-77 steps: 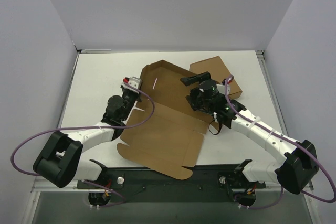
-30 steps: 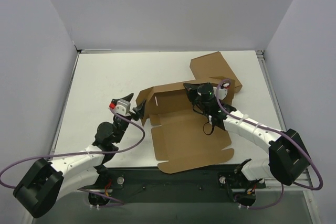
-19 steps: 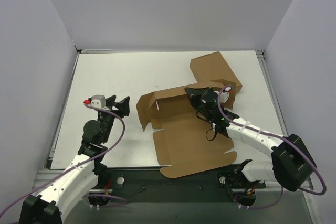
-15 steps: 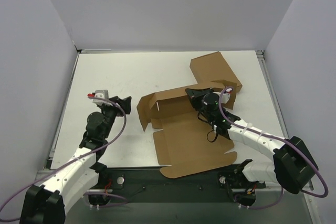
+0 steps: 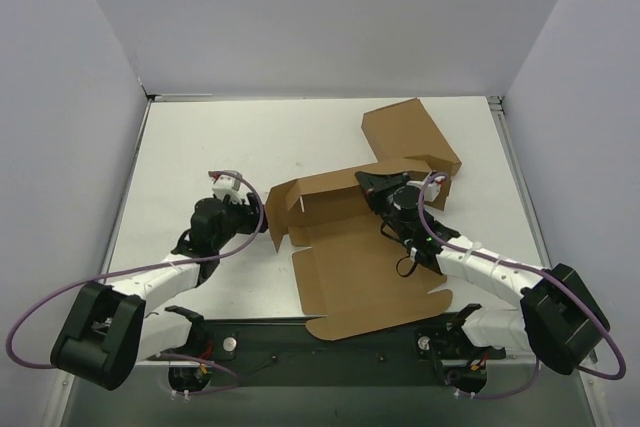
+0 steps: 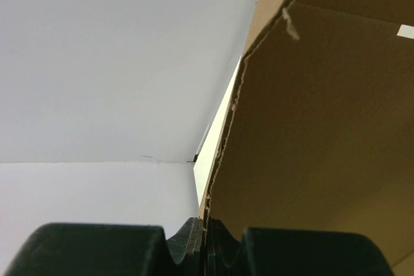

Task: Fold the paper box

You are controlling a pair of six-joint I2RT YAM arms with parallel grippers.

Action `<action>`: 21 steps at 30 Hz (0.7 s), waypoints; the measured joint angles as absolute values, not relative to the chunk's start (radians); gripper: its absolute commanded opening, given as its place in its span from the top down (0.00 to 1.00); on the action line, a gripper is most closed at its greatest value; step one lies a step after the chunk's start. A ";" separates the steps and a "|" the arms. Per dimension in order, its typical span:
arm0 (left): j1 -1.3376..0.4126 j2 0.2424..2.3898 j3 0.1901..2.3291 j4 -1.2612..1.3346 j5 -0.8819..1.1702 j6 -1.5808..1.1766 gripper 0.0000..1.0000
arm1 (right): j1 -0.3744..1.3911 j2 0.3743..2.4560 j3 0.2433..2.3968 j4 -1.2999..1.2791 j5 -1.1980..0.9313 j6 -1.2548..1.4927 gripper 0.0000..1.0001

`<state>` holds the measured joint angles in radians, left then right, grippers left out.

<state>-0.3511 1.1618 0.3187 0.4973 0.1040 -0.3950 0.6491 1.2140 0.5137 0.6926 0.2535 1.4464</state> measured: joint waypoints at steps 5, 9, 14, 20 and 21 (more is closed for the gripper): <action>-0.427 1.158 0.319 0.509 0.125 -0.387 0.27 | 0.647 1.184 0.497 0.692 0.265 1.435 1.00; -0.472 1.142 0.319 0.501 0.109 -0.377 0.27 | 0.647 1.168 0.492 0.693 0.279 1.428 1.00; -0.492 1.122 0.319 0.505 0.098 -0.379 0.27 | 0.647 1.163 0.482 0.699 0.294 1.426 1.00; -0.522 1.130 0.314 0.523 0.094 -0.379 0.31 | 0.647 1.160 0.469 0.709 0.313 1.425 1.00; -0.525 1.131 0.309 0.530 0.094 -0.379 0.31 | 0.647 1.156 0.467 0.709 0.314 1.422 1.00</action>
<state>-0.5255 1.1313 0.3088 0.5301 0.0944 -0.3790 0.6468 1.1564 0.4671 0.7086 0.3138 1.4220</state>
